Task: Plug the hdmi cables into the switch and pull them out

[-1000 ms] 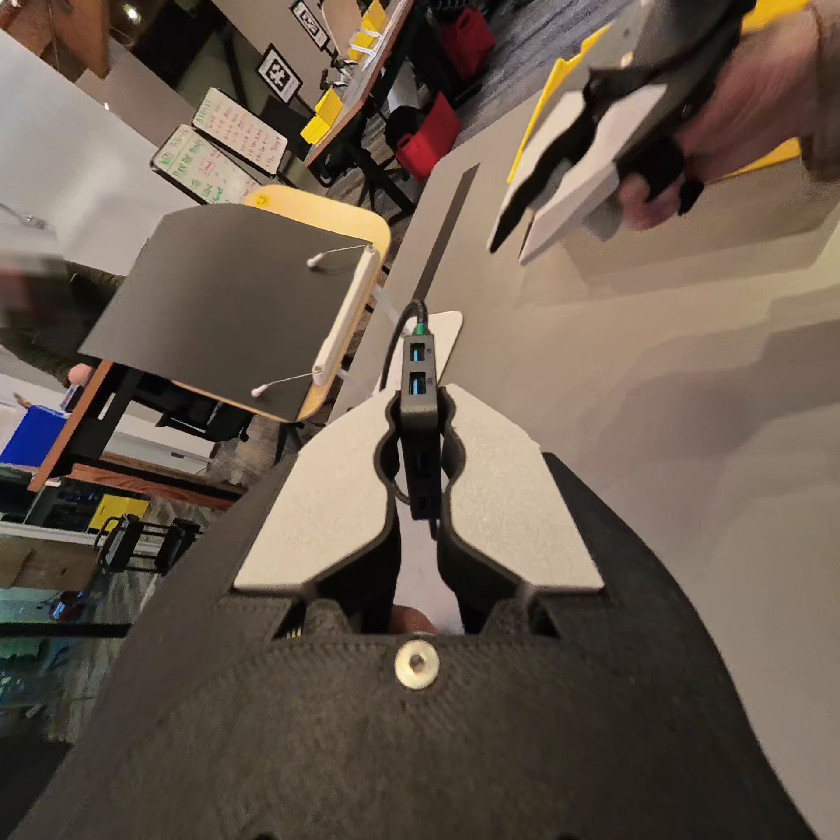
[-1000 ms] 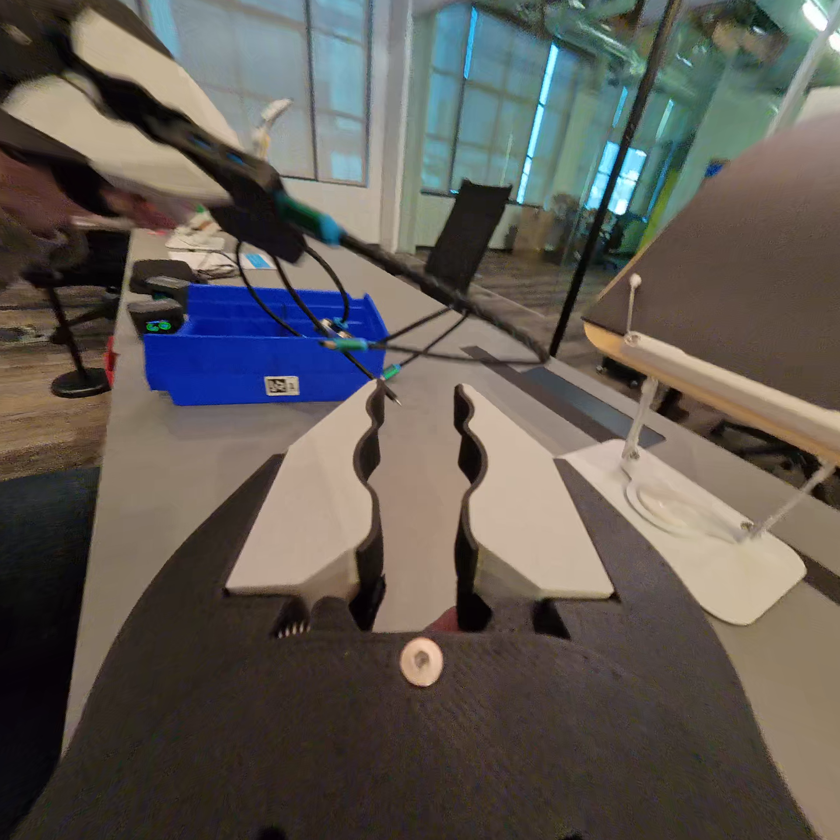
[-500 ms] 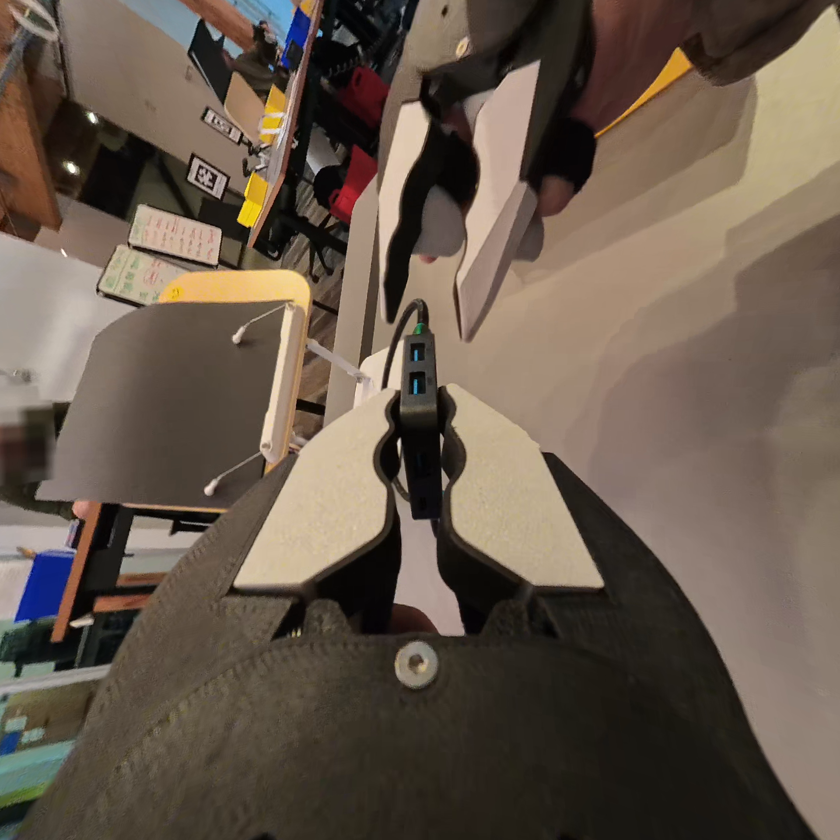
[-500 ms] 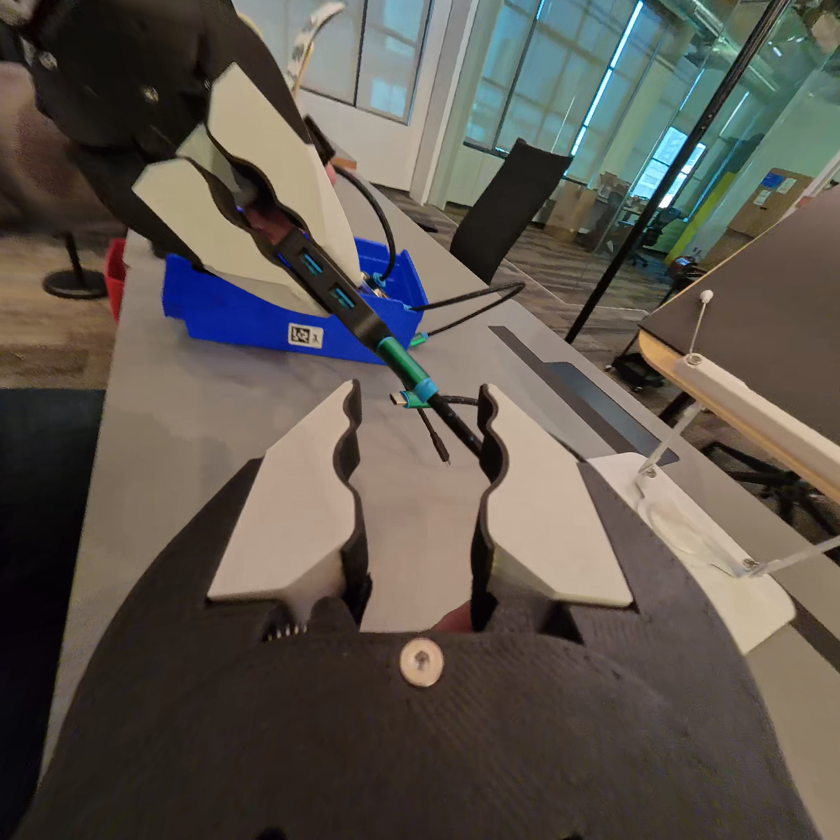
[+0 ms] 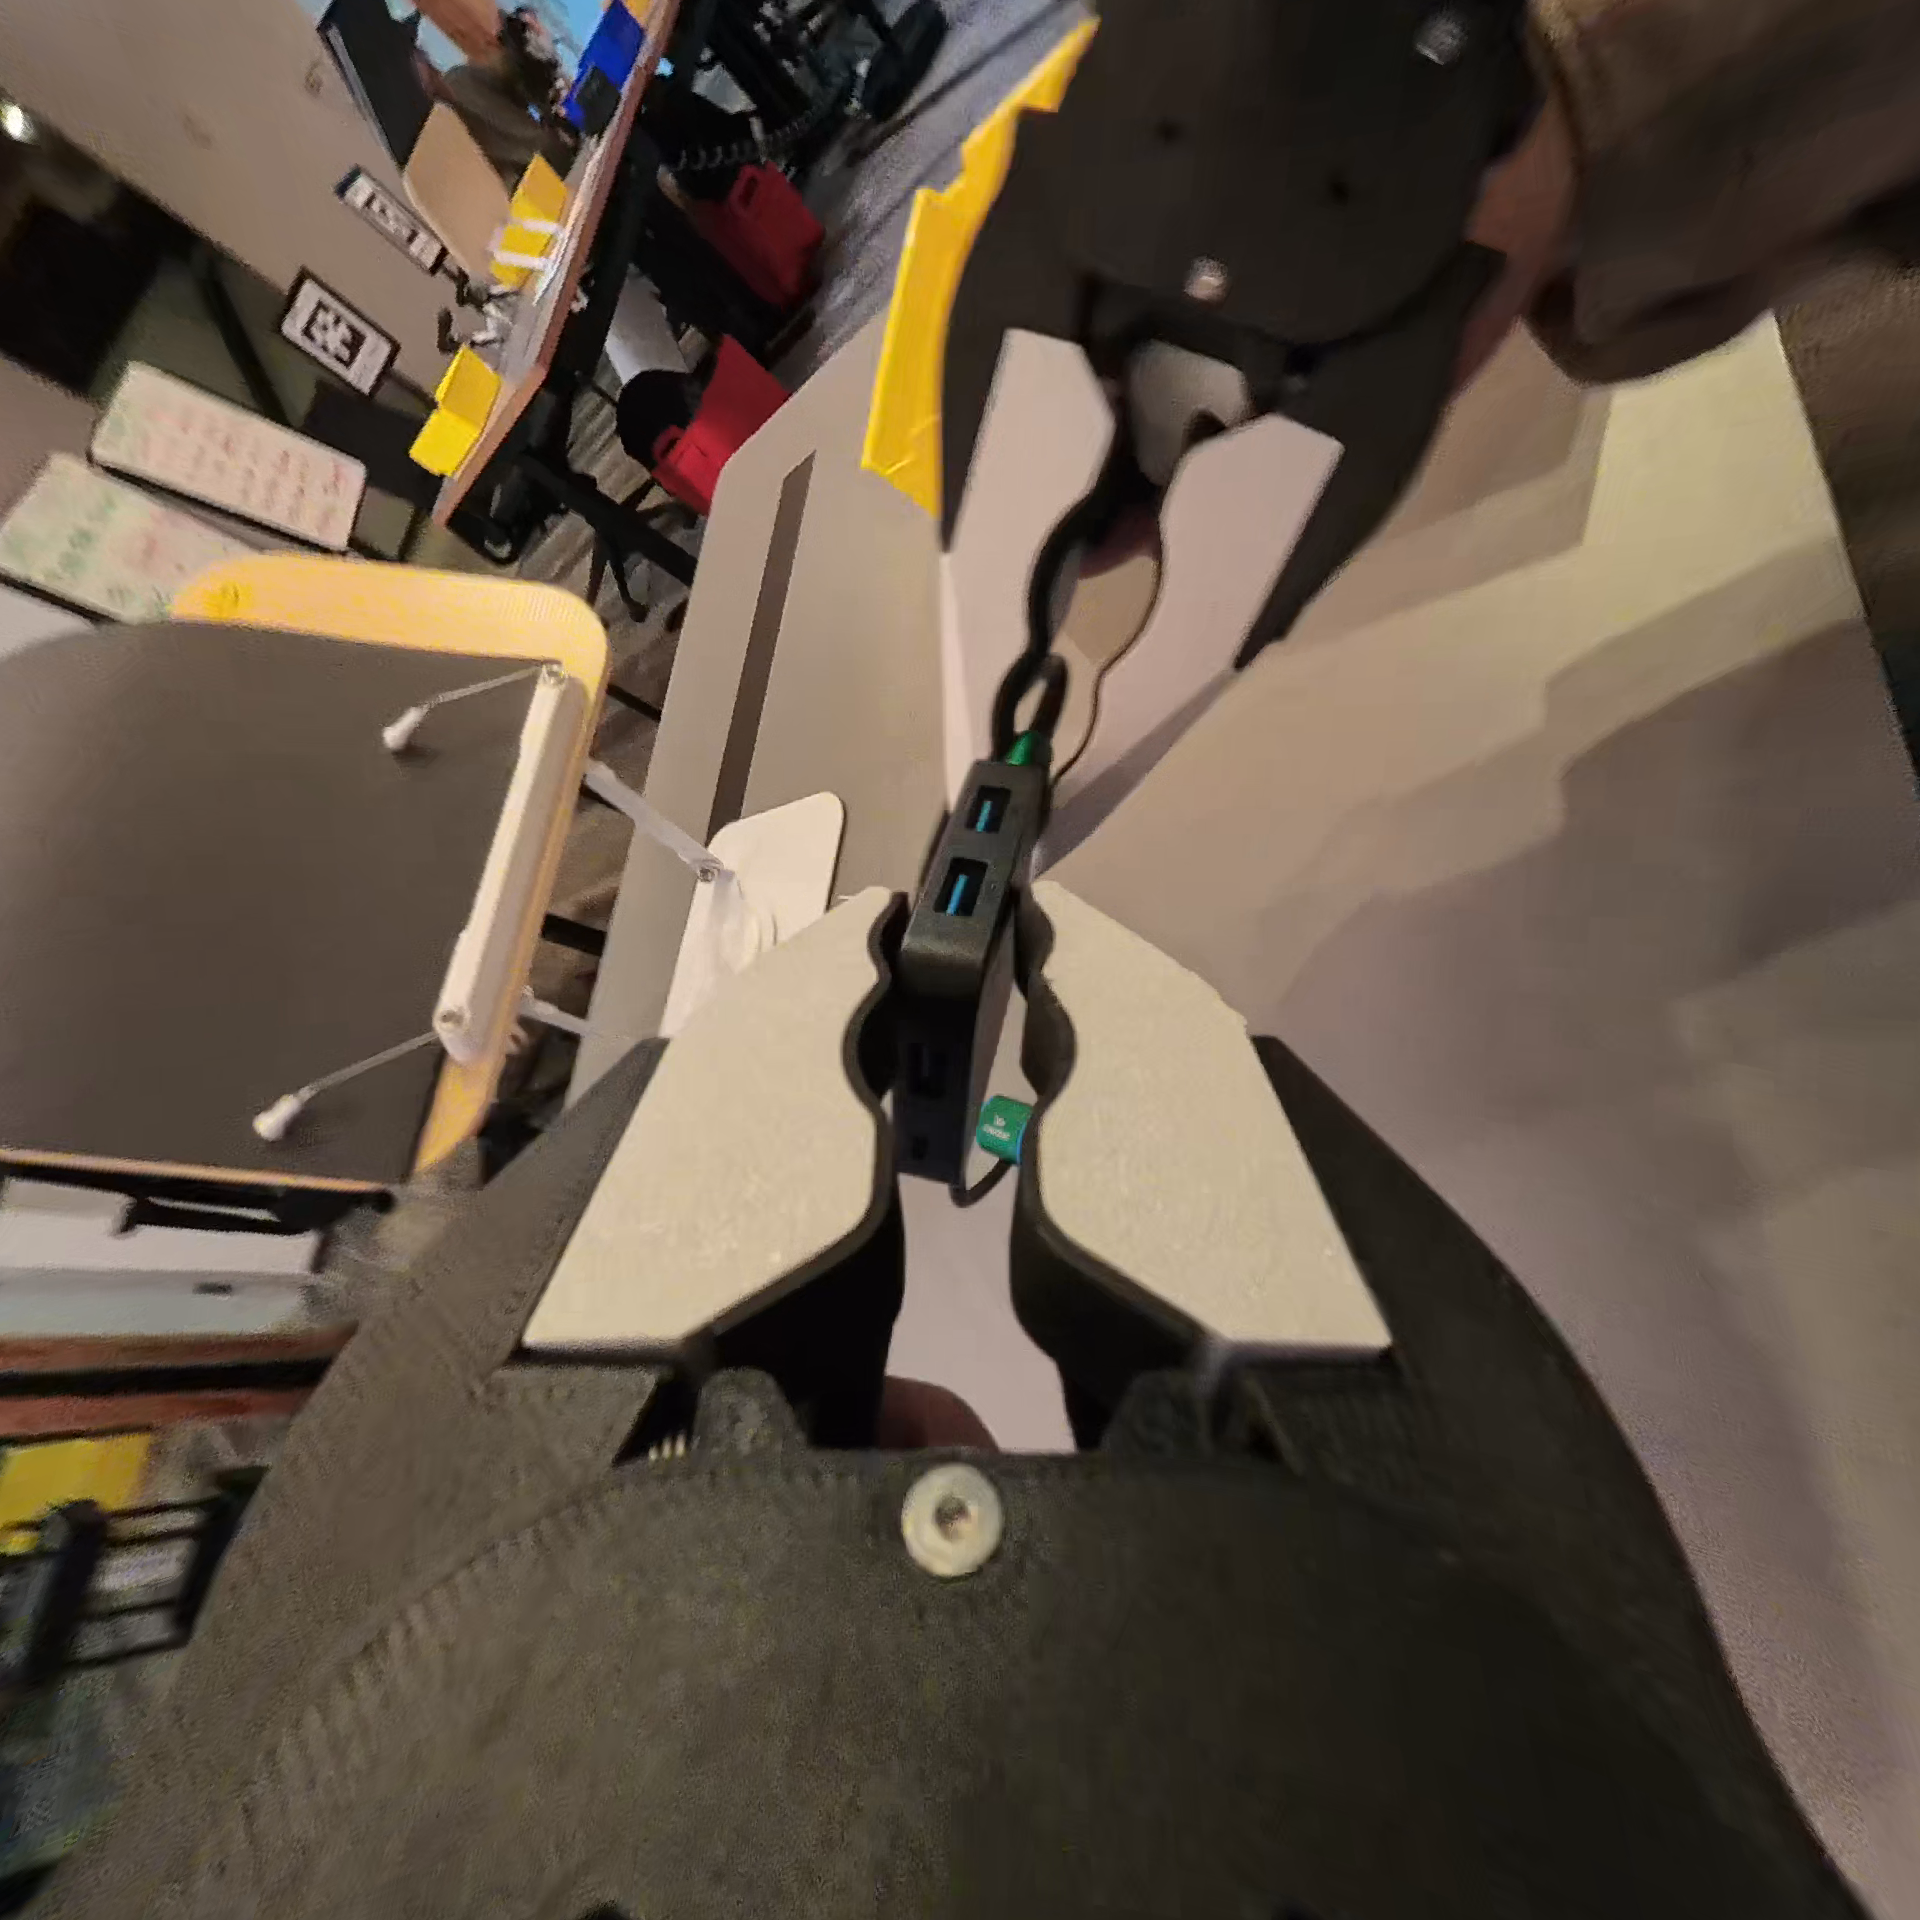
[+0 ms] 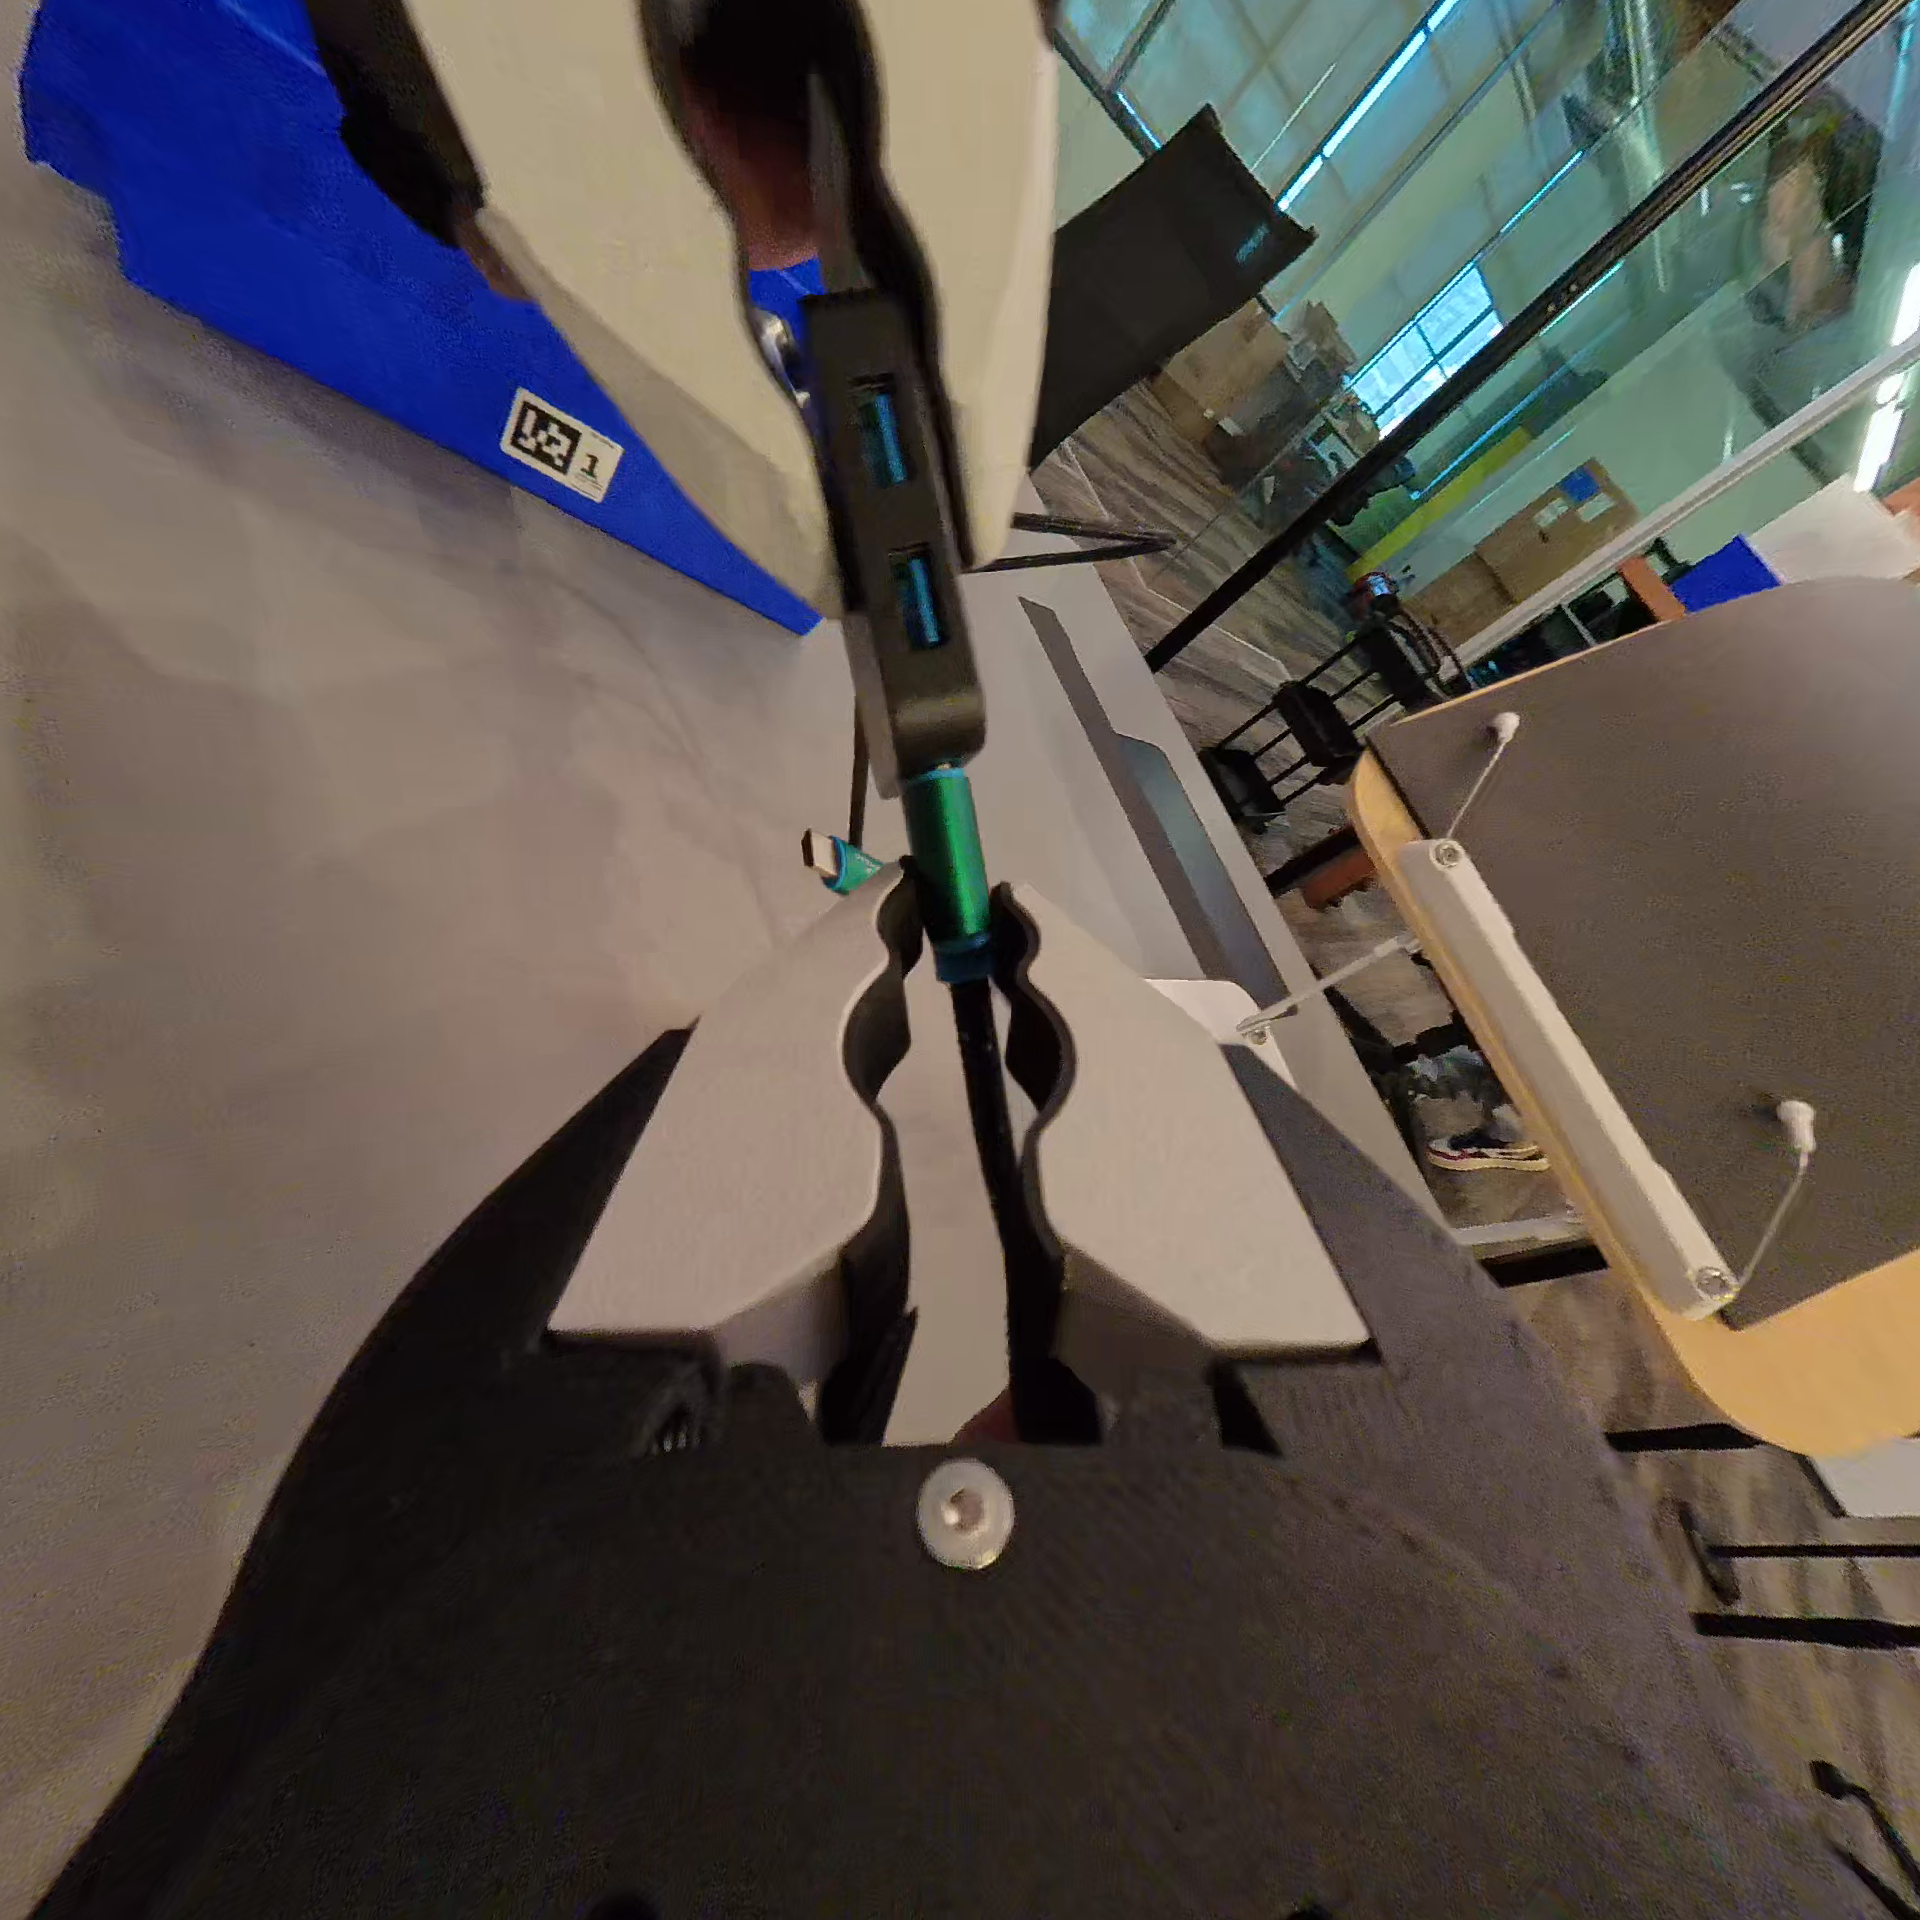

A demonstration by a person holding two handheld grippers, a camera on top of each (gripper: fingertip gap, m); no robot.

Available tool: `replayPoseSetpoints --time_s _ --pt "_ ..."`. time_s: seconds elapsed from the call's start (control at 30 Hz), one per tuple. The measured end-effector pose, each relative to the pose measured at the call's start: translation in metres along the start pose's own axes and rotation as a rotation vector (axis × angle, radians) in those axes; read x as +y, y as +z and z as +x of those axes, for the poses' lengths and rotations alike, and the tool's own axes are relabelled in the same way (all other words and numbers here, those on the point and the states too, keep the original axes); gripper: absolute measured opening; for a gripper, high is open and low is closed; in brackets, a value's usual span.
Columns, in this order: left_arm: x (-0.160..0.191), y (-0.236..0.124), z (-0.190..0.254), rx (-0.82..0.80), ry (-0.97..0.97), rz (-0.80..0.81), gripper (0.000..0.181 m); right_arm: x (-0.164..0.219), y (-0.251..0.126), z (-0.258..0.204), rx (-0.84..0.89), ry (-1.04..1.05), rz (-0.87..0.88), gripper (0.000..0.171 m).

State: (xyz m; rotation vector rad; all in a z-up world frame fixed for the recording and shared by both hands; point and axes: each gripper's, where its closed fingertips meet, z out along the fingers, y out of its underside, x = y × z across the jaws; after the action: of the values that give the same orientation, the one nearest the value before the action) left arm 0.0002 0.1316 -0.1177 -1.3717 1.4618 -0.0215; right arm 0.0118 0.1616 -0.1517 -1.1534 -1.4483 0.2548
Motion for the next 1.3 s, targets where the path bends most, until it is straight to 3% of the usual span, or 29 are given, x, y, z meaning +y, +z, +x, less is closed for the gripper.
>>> replayPoseSetpoints --time_s 0.17,0.33,0.57,0.97,1.07,1.17,1.3 --pt "0.001 -0.003 -0.009 0.036 -0.2 0.038 0.026 -0.003 0.003 0.003 0.055 -0.046 -0.013 0.008" --pt "0.002 -0.007 -0.014 0.102 -0.377 0.024 0.048 0.004 0.004 0.005 0.088 -0.123 -0.07 0.008" --pt "0.022 -0.009 0.005 0.377 -0.455 -0.247 0.087 -0.003 0.012 -0.008 0.087 -0.25 -0.095 0.008" --pt "0.052 -0.003 0.042 0.878 -0.442 -0.585 0.104 -0.02 0.017 -0.024 0.083 -0.37 -0.08 0.008" --pt "0.057 -0.007 0.053 0.974 -0.441 -0.625 0.101 -0.022 0.018 -0.026 0.083 -0.386 -0.077 0.008" --pt "0.062 -0.012 0.065 1.045 -0.431 -0.665 0.089 -0.02 0.019 -0.025 0.094 -0.391 -0.081 0.008" --pt "0.064 -0.005 0.064 1.009 -0.46 -0.659 0.086 -0.013 0.019 -0.024 0.096 -0.379 -0.09 0.008"
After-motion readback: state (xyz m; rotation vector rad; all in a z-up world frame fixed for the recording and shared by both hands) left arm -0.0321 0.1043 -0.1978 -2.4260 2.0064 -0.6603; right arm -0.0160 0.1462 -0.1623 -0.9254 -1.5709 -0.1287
